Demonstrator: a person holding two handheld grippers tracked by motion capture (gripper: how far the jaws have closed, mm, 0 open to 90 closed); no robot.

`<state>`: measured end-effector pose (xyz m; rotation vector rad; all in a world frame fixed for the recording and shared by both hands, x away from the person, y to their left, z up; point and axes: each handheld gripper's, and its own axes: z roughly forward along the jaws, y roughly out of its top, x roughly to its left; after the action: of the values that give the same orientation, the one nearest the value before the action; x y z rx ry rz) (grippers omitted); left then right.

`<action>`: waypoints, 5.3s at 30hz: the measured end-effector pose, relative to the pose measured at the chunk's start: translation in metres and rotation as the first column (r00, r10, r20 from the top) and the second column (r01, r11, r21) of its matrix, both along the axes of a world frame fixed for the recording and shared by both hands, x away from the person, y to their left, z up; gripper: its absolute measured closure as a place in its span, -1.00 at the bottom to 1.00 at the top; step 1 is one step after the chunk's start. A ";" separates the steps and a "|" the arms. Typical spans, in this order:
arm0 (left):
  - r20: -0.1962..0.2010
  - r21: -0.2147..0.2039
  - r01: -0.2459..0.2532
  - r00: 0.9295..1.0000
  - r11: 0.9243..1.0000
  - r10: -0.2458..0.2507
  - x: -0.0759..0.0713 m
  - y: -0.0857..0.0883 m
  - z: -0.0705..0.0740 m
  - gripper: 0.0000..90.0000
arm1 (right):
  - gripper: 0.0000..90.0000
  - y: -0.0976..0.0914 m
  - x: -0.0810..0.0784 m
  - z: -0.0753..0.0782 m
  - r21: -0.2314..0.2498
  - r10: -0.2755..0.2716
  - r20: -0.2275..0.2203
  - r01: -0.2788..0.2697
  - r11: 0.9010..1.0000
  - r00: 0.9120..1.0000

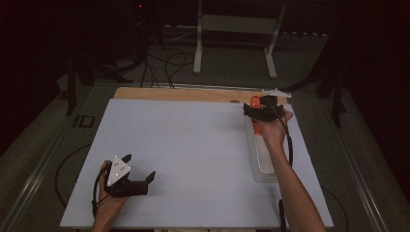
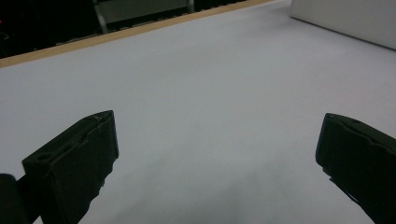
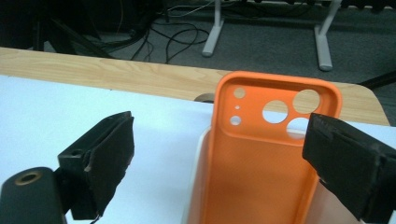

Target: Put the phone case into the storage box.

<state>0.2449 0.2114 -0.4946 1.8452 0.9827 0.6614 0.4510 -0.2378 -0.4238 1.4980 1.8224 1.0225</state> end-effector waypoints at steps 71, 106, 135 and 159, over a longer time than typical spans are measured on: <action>-0.008 0.004 0.004 1.000 1.000 -0.004 0.000 -0.002 -0.001 -1.00 | -0.80 0.019 -0.085 0.006 0.015 0.292 0.007 -0.293 0.956 0.956; -0.010 0.003 0.006 1.000 1.000 -0.006 0.001 -0.003 -0.001 -1.00 | -0.80 0.017 -0.127 0.000 0.020 0.356 0.035 -0.357 0.934 0.934; -0.006 0.001 0.003 1.000 1.000 -0.003 0.000 -0.002 0.000 -1.00 | -0.80 0.017 -0.165 -0.010 0.033 0.399 0.101 -0.404 0.914 0.911; 0.001 -0.007 0.000 1.000 1.000 0.000 0.000 0.000 0.000 -1.00 | -0.80 0.004 -0.191 -0.026 0.002 0.397 0.188 -0.404 0.915 0.898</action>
<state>0.2449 0.2109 -0.4942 1.8382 0.9830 0.6582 0.2600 -0.2336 -0.4495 1.0233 2.0281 1.3504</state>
